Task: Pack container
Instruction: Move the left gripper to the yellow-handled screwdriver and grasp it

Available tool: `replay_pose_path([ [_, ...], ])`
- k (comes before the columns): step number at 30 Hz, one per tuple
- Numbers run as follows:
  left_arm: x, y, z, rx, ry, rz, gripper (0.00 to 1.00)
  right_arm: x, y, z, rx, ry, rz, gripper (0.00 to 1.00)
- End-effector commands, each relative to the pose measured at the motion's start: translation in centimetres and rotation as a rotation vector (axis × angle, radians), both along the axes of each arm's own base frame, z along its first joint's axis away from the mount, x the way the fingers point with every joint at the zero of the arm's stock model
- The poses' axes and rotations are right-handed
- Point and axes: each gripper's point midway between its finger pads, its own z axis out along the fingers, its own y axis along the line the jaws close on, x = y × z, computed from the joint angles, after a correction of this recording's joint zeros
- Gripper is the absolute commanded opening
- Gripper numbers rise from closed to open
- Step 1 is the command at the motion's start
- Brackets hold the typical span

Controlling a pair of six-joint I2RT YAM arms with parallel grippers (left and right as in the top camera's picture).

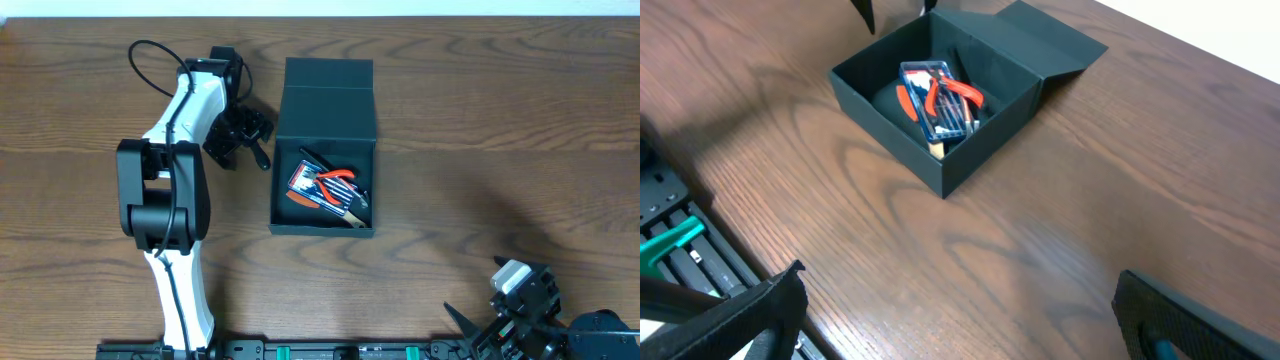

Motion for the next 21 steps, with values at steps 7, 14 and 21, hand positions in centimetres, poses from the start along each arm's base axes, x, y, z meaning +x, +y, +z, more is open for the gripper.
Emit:
replay_pose_path([
  [7, -0.2, 0.4, -0.4, 0.030, 0.025, -0.011, 0.85, 0.1, -0.2, 0.0, 0.006, 0.001, -0.019, 0.99],
  [14, -0.9, 0.5, -1.4, 0.037, 0.067, -0.012, 0.85, 0.1, -0.2, 0.0, 0.006, 0.001, -0.019, 0.99],
  [21, -1.4, 0.4, -1.7, 0.039, 0.089, -0.017, 0.77, 0.1, -0.2, 0.0, 0.006, 0.001, -0.019, 0.99],
])
